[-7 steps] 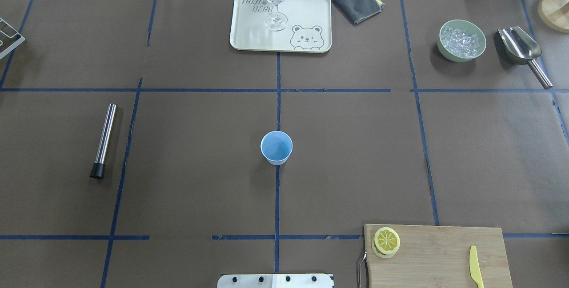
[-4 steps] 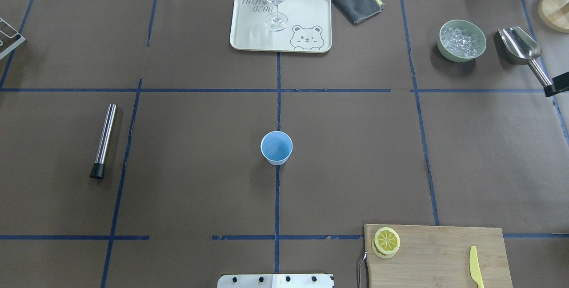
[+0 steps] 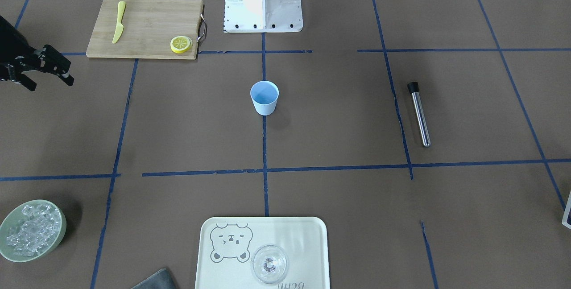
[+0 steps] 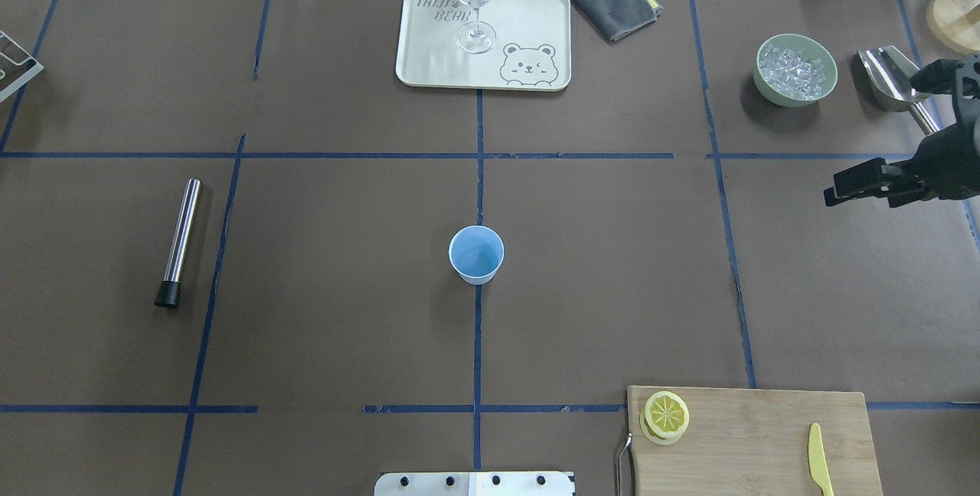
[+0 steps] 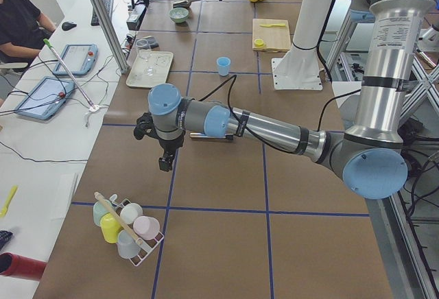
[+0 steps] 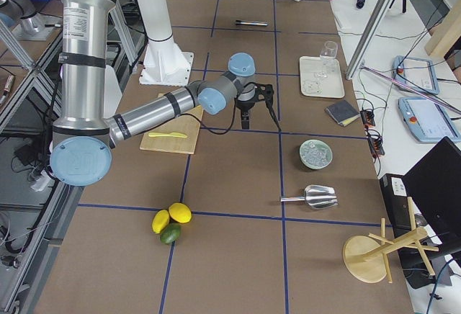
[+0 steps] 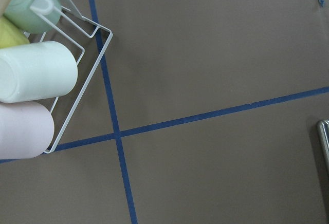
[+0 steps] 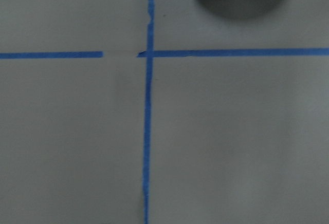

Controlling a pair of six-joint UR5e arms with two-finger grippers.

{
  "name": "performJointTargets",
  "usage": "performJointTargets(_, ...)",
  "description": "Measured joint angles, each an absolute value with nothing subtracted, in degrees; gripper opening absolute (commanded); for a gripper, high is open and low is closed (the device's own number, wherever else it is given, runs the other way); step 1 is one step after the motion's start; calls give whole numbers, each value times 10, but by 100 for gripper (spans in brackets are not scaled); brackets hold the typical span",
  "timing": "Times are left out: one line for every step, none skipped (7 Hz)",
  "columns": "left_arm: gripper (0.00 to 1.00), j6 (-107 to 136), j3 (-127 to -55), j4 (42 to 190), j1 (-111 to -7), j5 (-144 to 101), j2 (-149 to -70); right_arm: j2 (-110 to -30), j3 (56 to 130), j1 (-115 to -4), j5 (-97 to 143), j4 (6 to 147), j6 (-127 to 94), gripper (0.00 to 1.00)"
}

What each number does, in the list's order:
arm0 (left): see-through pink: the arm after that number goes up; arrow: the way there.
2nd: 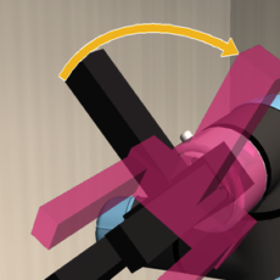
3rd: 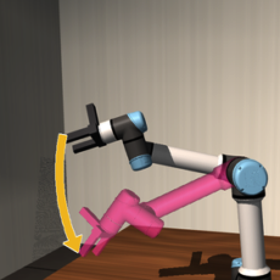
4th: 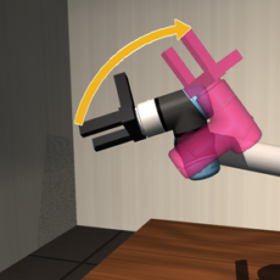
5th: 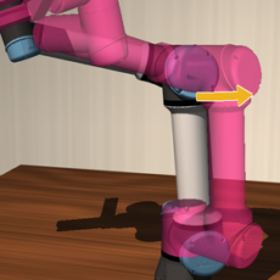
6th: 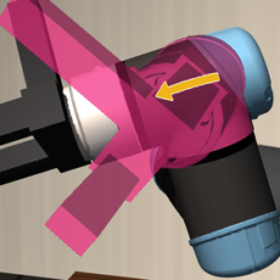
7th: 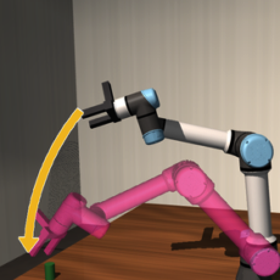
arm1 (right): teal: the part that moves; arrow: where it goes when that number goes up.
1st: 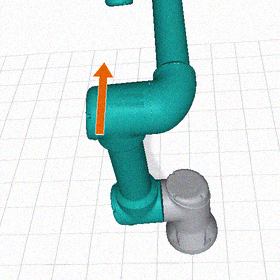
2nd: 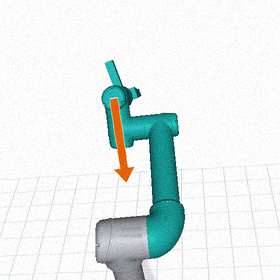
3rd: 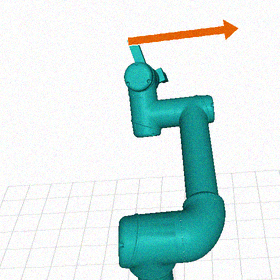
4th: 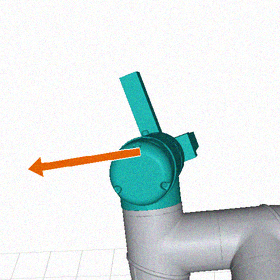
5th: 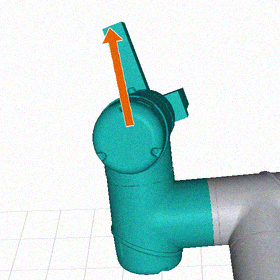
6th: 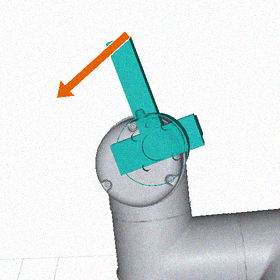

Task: Squeeze lemon into cup
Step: 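Move the right gripper over the lemon slice on the wooden board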

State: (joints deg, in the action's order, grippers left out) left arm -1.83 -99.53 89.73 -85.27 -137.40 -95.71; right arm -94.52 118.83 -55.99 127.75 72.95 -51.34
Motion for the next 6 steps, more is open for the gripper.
performJointTargets(100, -2, -997, 921, -842, -1371, -957, -939, 1211, -510, 1253, 729, -573, 100)
performJointTargets(100, 18, -999, 940, -829, -1366, -957, -933, 1225, -459, 1212, 729, -618, 100)
performJointTargets(100, 31, -1001, 951, -816, -1360, -957, -931, 1233, -412, 1166, 729, -663, 100)
performJointTargets(100, 45, -1003, 959, -803, -1357, -957, -930, 1242, -352, 1108, 729, -706, 100)
performJointTargets(100, 58, -1005, 970, -790, -1355, -955, -929, 1248, -296, 1059, 730, -738, 100)
performJointTargets(100, 73, -1005, 983, -779, -1355, -953, -929, 1251, -255, 1032, 733, -764, 100)
